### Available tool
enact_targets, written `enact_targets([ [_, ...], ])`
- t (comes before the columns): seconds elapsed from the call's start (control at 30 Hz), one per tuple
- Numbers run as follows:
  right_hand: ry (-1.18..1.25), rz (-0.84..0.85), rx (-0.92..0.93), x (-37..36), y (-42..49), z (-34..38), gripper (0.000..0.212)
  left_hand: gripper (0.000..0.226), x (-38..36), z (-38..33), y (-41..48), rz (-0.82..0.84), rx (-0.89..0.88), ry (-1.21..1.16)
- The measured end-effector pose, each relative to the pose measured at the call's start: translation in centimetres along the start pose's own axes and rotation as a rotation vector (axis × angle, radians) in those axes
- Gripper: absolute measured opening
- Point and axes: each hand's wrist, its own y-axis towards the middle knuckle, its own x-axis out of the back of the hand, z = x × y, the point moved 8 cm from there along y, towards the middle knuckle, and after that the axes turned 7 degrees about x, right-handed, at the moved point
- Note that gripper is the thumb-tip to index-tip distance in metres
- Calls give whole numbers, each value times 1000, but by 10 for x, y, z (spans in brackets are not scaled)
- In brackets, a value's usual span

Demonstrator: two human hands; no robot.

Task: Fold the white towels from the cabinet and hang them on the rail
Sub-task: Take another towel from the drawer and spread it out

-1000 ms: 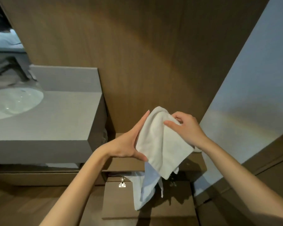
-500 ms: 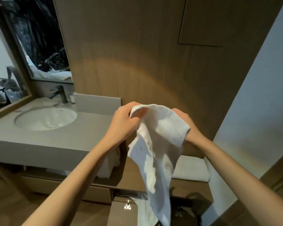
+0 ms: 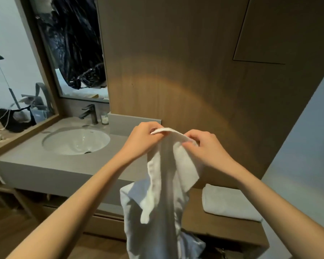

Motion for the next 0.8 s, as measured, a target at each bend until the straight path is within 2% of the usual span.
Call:
enact_targets([
  [0.1, -5, -80, -1, -7, 27, 6, 23, 24, 30, 34, 7, 40, -39, 28],
  [0.23, -16, -100, 71, -33, 52, 29, 24, 24, 60, 94, 14, 25, -41, 164],
  [0.3, -22, -127, 113, -43, 66, 41, 24, 20, 74, 132, 17, 24, -3, 248],
  [0.4, -41, -165, 128, -56, 86, 50, 24, 35, 101, 191, 19, -27, 92, 330],
  [0.5, -55, -148, 92, -74, 99, 43, 22, 24, 129, 233, 21, -81, 194, 391],
  [0.57, -63, -116, 50, -88, 104, 32, 20, 30, 148, 244, 24, -141, 215, 420],
  [0.63, -69, -101, 4, -97, 108, 18, 20, 26, 167, 242, 32, -226, 179, 416],
  [0.8, -108, -163, -28, -95, 130, 0, 20, 20, 195, 223, 59, -395, 45, 451],
])
